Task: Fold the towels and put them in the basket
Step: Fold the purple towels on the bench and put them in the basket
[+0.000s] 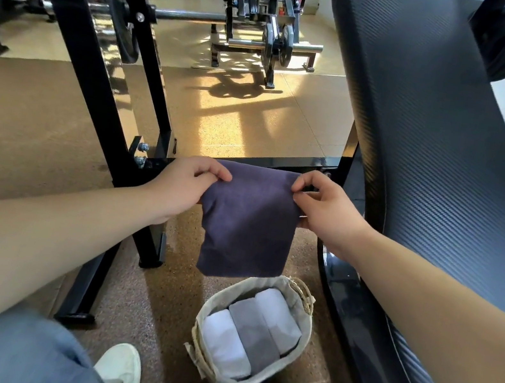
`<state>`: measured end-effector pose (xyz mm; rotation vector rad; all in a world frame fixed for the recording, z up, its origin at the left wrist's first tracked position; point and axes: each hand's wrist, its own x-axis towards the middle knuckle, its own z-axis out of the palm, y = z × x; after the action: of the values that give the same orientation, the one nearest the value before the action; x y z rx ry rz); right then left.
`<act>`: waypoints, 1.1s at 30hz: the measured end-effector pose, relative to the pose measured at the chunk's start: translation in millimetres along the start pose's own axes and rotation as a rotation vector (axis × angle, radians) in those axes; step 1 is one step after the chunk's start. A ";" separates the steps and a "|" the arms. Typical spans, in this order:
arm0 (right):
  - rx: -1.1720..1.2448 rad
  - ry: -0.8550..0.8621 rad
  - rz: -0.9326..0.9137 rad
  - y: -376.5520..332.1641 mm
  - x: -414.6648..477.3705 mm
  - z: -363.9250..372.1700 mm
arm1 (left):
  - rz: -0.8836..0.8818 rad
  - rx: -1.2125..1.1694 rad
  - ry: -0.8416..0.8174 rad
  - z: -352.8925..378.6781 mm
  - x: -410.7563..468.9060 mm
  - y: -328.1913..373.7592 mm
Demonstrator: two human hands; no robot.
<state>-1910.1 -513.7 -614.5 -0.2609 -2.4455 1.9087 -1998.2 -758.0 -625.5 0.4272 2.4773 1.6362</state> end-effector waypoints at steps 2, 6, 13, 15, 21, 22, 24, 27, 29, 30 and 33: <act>-0.035 0.037 0.005 -1.3 -0.1 0.6 | -0.016 -0.031 -0.043 3.7 -2.8 4.7; -0.075 0.013 -0.013 -3.0 -2.3 0.0 | 0.009 0.002 -0.123 3.7 -6.8 7.5; -0.178 -0.012 -0.100 -1.4 -5.0 -2.9 | 0.019 0.059 -0.185 -2.6 -7.0 7.4; -0.163 -0.013 -0.103 -0.5 -3.4 -2.8 | 0.016 0.053 -0.191 -4.3 -6.5 7.6; -0.214 0.002 -0.088 5.7 0.4 -1.4 | 0.053 0.257 -0.161 -4.2 -4.7 7.2; -0.233 0.017 -0.088 6.9 1.0 -0.9 | 0.066 0.281 -0.150 -4.0 -3.9 7.1; -0.276 0.040 -0.091 9.5 2.4 -0.1 | 0.093 0.318 -0.138 -3.0 -2.8 7.0; -0.332 0.037 -0.099 11.7 3.8 -0.3 | 0.131 0.376 -0.144 -0.7 -3.2 6.8; -0.359 0.018 -0.099 12.1 3.6 -0.6 | 0.144 0.406 -0.139 0.5 -4.4 7.1; -0.372 0.009 -0.096 12.1 3.5 -0.5 | 0.147 0.418 -0.130 0.8 -4.5 7.3; -0.376 0.018 -0.082 12.1 4.1 0.1 | 0.140 0.425 -0.104 0.3 -3.7 7.6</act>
<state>-1912.8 -510.4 -626.6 -0.1800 -2.7390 1.3983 -1993.4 -756.1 -618.8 0.7291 2.7610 1.0813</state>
